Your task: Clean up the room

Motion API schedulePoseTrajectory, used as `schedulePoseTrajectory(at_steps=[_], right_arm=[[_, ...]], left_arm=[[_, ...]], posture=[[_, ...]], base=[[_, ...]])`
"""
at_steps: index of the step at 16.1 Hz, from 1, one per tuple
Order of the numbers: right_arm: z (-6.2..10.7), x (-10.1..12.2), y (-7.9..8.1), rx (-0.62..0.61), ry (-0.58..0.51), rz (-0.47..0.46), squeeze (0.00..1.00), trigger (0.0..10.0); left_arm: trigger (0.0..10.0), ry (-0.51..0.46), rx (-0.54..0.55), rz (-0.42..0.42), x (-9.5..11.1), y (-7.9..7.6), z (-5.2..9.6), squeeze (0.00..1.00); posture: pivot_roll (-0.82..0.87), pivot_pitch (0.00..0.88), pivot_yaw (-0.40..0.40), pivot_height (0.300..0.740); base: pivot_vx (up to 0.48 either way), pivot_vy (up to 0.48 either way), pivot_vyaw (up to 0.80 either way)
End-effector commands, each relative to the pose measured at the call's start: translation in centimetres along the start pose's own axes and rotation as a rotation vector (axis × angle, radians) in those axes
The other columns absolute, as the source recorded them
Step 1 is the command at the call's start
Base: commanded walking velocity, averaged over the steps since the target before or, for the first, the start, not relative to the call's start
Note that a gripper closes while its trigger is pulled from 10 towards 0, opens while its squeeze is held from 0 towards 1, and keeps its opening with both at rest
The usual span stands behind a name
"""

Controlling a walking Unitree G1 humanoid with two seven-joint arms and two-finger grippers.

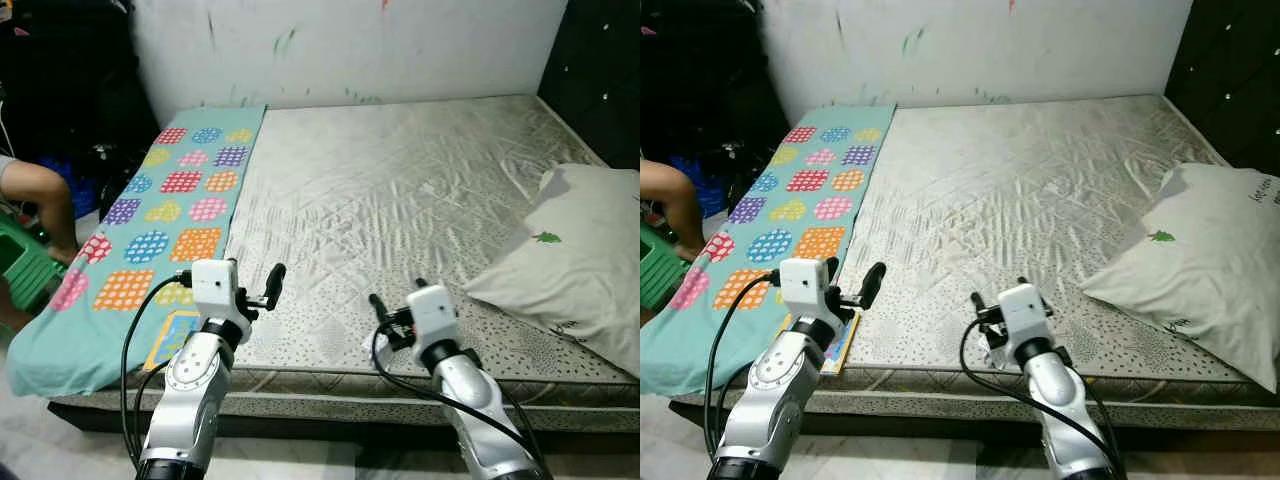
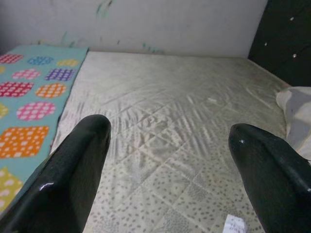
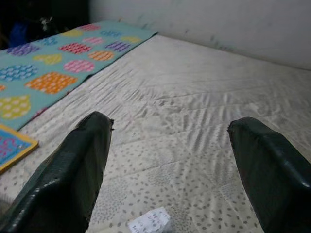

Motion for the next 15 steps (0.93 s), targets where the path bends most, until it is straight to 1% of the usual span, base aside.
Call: schedulePoseTrajectory(at_steps=[1, 3, 4, 5, 6, 7, 9, 11, 13, 15], right_arm=[[0.1, 1.3, -0.8, -0.055, -0.055, -0.045, 0.0, 10.0], [0.4, 1.1, -1.5, -0.095, -0.056, -0.095, 0.0, 10.0], [0.3, 1.3, -1.4, -0.093, -0.065, -0.096, 0.0, 10.0], [-0.1, 1.4, -1.0, -0.074, -0.066, -0.093, 0.0, 10.0], [-0.5, 1.5, -0.7, -0.054, -0.064, -0.109, 0.0, 10.0], [-0.6, 1.5, -0.6, -0.049, -0.061, -0.113, 0.0, 10.0], [-1.3, 1.8, 0.5, 0.012, -0.054, -0.107, 0.0, 10.0], [-1.8, 2.2, 0.9, 0.033, -0.059, -0.107, 0.0, 10.0], [-1.9, 2.2, 1.1, 0.046, -0.055, -0.107, 0.0, 10.0], [-1.9, 2.2, 1.0, 0.053, -0.057, -0.101, 0.0, 10.0]], left_arm=[[10.0, 0.007, 0.043, -0.022, 0.0, 1.6, 0.4, 0.0], [10.0, 0.034, 0.086, -0.004, -0.8, 2.7, 0.8, 0.0], [10.0, 0.036, 0.091, 0.006, -0.8, 2.7, 0.9, 0.0], [10.0, 0.028, 0.084, -0.006, -0.6, 2.5, 0.9, 0.0], [10.0, 0.026, 0.089, -0.011, -0.6, 2.4, 0.9, 0.0], [10.0, 0.025, 0.095, -0.012, -0.6, 2.5, 1.0, 0.0], [10.0, 0.026, 0.148, -0.014, -0.8, 3.2, 1.7, 0.0], [10.0, 0.036, 0.189, -0.026, -1.0, 4.0, 2.1, 0.0], [10.0, 0.029, 0.208, -0.024, -0.9, 4.1, 2.6, 0.0], [10.0, 0.031, 0.22, -0.006, -1.0, 4.1, 2.7, 0.0]], posture=[[-0.16, 0.0, 0.112, 0.74], [-0.14, 0.0, 0.099, 0.74], [-0.14, 0.0, 0.086, 0.74], [-0.14, 0.0, 0.078, 0.74], [-0.12, 0.0, 0.066, 0.74], [-0.11, 0.0, 0.058, 0.74], [-0.07, 0.0, 0.023, 0.74], [-0.02, 0.0, 0.005, 0.74], [-0.02, 0.0, -0.013, 0.74], [-0.03, 0.0, -0.015, 0.74]], base=[[0.0, 0.0, 0.0], [0.0, 0.0, 0.0], [0.0, 0.0, 0.0], [0.0, 0.0, 0.0], [0.0, 0.0, 0.0], [0.0, 0.0, 0.0], [0.0, 0.0, 0.0], [0.0, 0.0, 0.0], [0.0, 0.0, 0.0], [0.0, 0.0, 0.0]])
Point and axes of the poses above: a point about 5 cm out from each wrist's last joint towards the gripper, its own z axis pointing back from the gripper into the wrist, its own x axis along the axis of the wrist's last joint, y = z × x, the point moved 5 cm from there along -z, pointing out of the wrist towards the gripper, and after that the axes turned 8 degrees about -z, right-handed, at the moved point
